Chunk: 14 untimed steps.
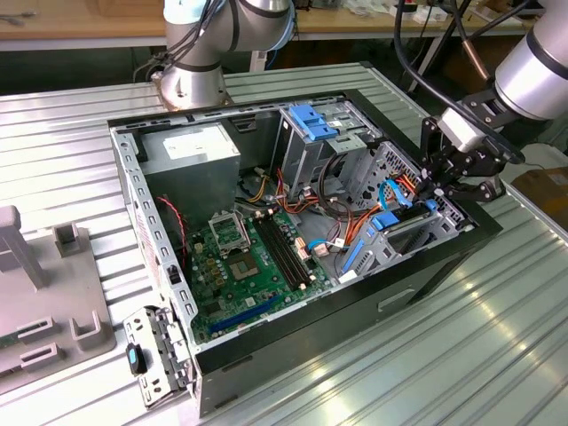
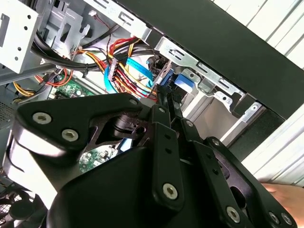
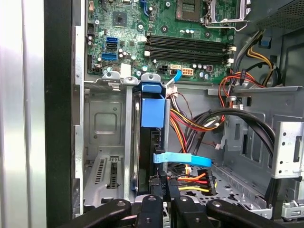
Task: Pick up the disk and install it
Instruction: 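Insert the first disk wire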
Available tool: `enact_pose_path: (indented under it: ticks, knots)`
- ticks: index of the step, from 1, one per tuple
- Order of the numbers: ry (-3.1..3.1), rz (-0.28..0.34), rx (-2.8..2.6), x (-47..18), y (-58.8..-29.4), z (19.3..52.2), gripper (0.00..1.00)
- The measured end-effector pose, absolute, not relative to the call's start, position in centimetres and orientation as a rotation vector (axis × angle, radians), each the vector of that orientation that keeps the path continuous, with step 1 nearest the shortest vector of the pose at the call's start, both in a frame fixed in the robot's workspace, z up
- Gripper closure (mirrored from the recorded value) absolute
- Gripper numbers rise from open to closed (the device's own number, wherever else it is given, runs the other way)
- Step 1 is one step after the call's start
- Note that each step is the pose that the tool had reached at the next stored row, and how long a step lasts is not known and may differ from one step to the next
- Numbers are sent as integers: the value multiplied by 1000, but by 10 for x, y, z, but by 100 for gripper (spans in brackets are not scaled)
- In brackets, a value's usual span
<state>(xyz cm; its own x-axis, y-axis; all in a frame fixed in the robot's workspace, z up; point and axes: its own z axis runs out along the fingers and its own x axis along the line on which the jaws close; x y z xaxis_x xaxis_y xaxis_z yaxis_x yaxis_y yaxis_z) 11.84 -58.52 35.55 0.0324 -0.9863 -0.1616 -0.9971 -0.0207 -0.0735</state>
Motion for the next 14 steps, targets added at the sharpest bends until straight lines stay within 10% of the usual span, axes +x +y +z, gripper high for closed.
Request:
enact_pose_path:
  ticks: [14]
  knots:
    - [2052, 144, -2103, 118, -597, 353, 84]
